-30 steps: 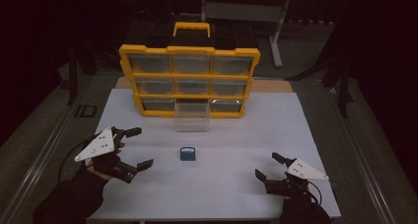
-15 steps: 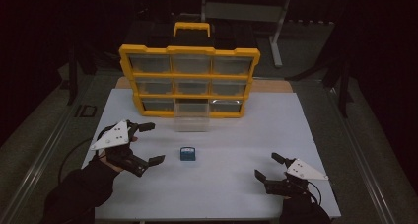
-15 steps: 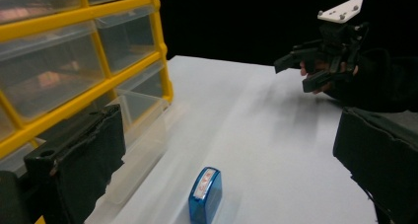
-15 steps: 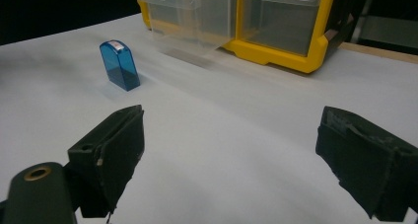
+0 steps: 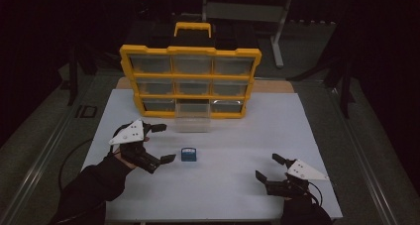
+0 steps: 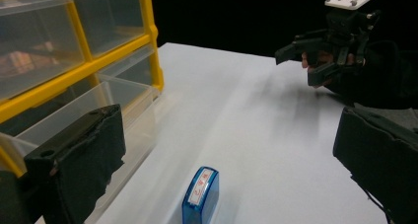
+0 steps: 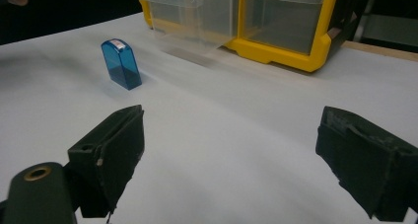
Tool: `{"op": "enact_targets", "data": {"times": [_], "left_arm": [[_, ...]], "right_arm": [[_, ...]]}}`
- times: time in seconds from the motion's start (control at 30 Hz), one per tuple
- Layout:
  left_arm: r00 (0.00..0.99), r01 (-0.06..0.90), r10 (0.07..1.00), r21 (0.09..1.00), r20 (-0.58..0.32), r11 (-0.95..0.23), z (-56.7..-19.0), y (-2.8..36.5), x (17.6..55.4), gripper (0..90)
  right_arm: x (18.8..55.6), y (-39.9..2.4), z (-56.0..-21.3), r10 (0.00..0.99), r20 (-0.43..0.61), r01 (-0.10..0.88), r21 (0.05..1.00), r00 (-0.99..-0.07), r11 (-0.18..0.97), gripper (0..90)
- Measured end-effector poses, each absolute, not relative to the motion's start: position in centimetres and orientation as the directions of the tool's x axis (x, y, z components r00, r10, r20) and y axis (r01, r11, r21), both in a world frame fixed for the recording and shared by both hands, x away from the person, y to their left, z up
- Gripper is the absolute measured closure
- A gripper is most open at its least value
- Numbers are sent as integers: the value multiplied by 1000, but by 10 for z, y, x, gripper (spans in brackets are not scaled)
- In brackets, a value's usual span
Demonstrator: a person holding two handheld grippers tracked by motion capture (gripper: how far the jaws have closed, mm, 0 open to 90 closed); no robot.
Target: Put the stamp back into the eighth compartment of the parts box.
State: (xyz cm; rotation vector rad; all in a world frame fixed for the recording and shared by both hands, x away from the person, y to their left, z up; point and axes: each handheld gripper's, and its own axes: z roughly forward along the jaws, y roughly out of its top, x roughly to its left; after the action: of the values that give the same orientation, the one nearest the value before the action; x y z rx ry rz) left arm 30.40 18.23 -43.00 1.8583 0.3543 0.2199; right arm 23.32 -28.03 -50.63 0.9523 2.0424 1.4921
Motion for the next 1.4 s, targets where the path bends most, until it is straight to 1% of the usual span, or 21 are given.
{"op": "enact_targets", "data": {"times": [0.17, 0.53, 0.6, 0.67, 0.73, 0.8, 1.03, 1.13, 1.27, 1.4], "left_arm": [[936, 122, 350, 950, -15, -286, -437, 176, 312, 2], [945, 178, 320, 930, -70, -322, -460, 169, 327, 2], [945, 170, 323, 924, -55, -342, -464, 167, 328, 2], [947, 194, 309, 921, -86, -338, -469, 167, 332, 2], [949, 188, 308, 913, -73, -362, -474, 166, 334, 3], [953, 194, 292, 905, -82, -379, -479, 165, 335, 28], [962, 188, 261, 876, -75, -444, -490, 156, 339, 41], [965, 194, 250, 865, -83, -463, -493, 153, 341, 72], [967, 198, 237, 859, -93, -471, -495, 150, 342, 135], [968, 207, 227, 842, -104, -498, -499, 147, 347, 160]], "right_arm": [[233, -280, -506, 742, 54, 277, 944, -669, 181, 112], [234, -281, -507, 742, 62, 282, 943, -667, 175, 112], [234, -280, -507, 742, 61, 282, 943, -668, 176, 112], [234, -281, -507, 742, 63, 283, 943, -667, 175, 112], [234, -281, -508, 742, 61, 281, 943, -668, 176, 112], [234, -281, -508, 742, 61, 281, 943, -668, 175, 112], [234, -281, -508, 740, 63, 283, 943, -670, 176, 112], [234, -281, -508, 740, 64, 284, 943, -669, 175, 112], [234, -281, -508, 739, 66, 285, 943, -671, 175, 112], [235, -280, -509, 738, 66, 284, 943, -671, 175, 112]]}}
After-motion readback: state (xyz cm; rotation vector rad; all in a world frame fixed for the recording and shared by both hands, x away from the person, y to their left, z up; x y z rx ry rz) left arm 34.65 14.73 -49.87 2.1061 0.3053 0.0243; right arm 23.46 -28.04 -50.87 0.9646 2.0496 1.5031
